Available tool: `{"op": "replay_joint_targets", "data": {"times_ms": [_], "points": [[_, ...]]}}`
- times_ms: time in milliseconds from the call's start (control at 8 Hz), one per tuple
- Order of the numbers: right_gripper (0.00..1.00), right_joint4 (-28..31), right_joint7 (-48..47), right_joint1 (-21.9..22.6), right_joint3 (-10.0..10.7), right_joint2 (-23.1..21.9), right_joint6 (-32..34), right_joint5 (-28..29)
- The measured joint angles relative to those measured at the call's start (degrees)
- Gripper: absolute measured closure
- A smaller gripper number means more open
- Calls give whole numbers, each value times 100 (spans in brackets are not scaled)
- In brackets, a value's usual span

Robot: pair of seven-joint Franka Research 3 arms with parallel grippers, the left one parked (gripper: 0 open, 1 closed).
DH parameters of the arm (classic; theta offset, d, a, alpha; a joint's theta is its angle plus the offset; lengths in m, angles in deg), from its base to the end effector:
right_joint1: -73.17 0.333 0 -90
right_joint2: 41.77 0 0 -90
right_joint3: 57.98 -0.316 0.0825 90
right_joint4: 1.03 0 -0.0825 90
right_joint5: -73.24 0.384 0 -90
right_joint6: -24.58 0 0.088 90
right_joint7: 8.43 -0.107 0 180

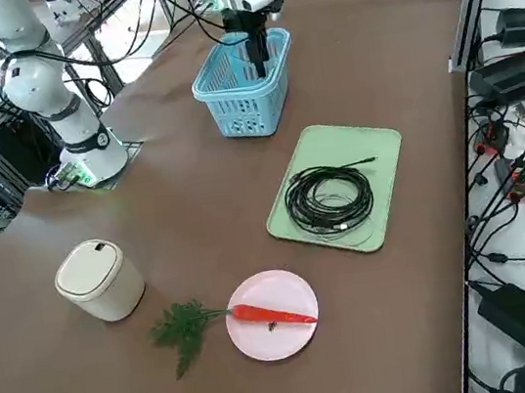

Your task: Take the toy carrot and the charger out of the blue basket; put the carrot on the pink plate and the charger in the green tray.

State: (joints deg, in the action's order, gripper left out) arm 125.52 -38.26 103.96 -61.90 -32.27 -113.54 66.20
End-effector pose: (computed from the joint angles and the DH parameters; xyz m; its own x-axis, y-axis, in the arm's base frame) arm 0.4537 0.3131 0.3083 0.9825 0.1743 0.0659 0.1714 -0.9841 0.0474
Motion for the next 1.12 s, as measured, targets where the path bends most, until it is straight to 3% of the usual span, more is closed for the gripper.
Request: {"op": "replay_joint_targets", "data": {"times_ms": [1125], "points": [[1,-186,77,-46,37,341,-236,-2]]}}
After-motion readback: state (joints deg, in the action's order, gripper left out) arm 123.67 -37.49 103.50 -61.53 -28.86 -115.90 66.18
